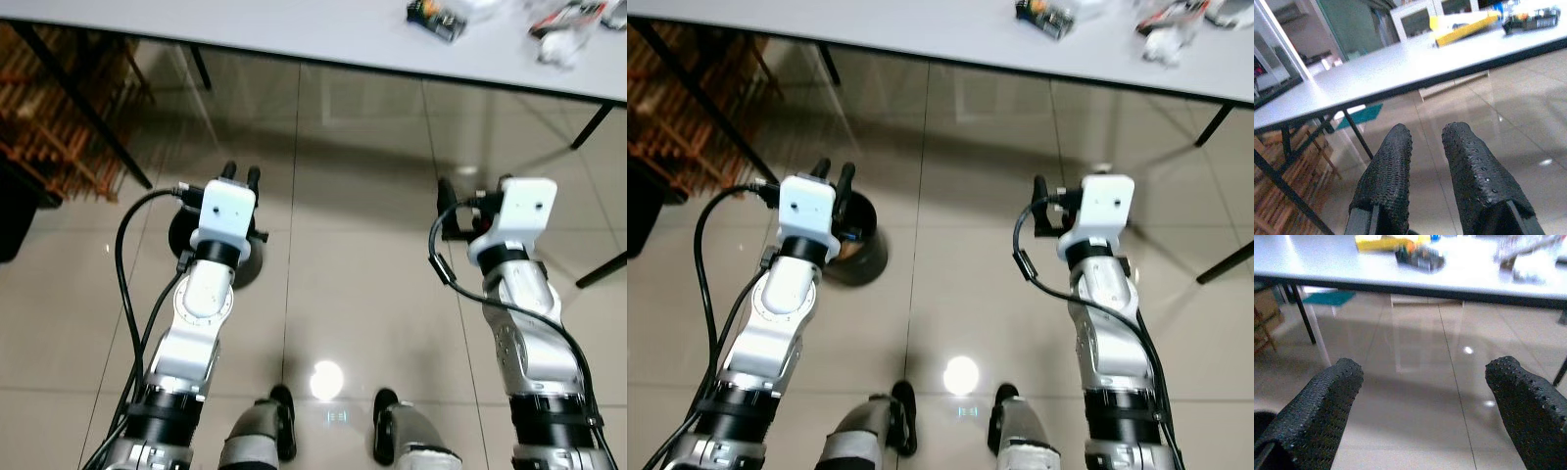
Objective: Picking trash to rubbish bin
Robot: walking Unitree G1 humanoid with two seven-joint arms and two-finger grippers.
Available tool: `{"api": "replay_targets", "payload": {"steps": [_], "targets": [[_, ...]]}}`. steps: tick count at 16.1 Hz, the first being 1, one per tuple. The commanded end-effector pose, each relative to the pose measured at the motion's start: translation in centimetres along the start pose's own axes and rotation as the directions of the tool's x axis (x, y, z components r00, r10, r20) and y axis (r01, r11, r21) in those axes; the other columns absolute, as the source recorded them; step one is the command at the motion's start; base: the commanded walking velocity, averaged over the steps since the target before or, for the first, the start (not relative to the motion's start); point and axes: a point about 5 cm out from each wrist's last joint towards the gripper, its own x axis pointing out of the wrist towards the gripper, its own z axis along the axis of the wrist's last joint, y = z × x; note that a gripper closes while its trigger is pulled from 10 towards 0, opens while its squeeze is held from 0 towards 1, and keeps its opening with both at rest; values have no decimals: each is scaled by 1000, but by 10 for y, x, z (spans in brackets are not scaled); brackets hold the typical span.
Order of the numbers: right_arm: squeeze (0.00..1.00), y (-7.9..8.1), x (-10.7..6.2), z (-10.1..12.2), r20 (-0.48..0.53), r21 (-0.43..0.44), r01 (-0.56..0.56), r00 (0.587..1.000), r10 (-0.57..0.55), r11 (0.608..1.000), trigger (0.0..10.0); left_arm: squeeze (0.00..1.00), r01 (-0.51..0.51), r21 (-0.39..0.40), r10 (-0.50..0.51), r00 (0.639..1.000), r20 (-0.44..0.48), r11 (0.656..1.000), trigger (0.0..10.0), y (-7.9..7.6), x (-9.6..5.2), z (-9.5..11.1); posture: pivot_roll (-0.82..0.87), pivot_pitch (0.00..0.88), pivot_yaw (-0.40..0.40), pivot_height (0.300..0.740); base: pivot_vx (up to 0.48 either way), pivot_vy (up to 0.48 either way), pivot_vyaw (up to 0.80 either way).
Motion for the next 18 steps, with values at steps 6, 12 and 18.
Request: {"api": "replay_targets", "payload": {"steps": [6, 12, 18], "targets": [[0, 0, 2, -3, 3, 14, -1, 1000, 1, 1000, 10000, 0, -26, 13, 26, 1000, 1, 1000, 10000, 5, -1, -4, 78, 188, 64, 740, 0, 0, 0], [0, 0, 6, -1, 10, 21, -1, 1000, 1, 1000, 10000, 0, -34, 12, 34, 999, 8, 999, 10000, 4, 2, -3, 82, 212, 58, 740, 0, 0, 0], [0, 3, 6, -4, -3, 19, 1, 1000, -1, 1000, 10000, 0, -26, 10, 26, 1000, -9, 1000, 10000, -1, 0, -6, 89, 255, 67, 740, 126, 0, -267]]}}
